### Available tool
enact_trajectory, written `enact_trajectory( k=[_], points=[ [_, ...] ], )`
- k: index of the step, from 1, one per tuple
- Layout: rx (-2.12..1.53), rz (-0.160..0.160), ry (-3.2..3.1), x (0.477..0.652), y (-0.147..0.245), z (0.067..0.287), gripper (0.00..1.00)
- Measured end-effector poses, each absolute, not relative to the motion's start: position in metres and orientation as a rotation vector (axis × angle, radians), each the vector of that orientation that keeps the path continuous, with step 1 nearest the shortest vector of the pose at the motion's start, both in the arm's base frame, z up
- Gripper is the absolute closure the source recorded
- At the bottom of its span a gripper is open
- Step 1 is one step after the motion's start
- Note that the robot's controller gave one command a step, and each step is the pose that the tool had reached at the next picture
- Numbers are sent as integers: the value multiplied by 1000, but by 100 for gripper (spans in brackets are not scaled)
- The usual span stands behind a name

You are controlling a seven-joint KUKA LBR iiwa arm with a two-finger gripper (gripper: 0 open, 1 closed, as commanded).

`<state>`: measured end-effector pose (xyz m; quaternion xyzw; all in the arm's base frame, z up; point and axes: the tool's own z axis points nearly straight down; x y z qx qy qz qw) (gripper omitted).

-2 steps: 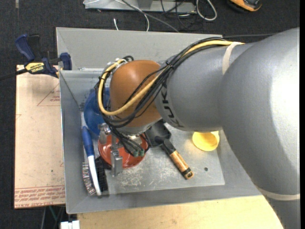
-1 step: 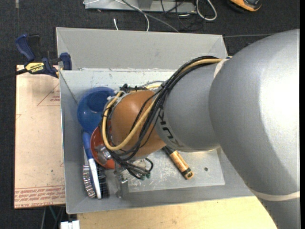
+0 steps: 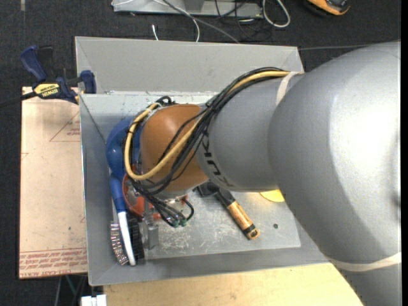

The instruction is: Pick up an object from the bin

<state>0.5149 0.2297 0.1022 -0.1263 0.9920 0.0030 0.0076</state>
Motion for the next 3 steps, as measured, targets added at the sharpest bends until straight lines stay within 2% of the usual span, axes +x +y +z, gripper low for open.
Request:
enact_trajectory(
  k=[1,2,3],
  points=[
    [-737,-6,3023,498,225,104,0],
    [-868,-26,2964,513,237,86,100],
    [-869,-26,2964,513,237,86,100]
  ],
)
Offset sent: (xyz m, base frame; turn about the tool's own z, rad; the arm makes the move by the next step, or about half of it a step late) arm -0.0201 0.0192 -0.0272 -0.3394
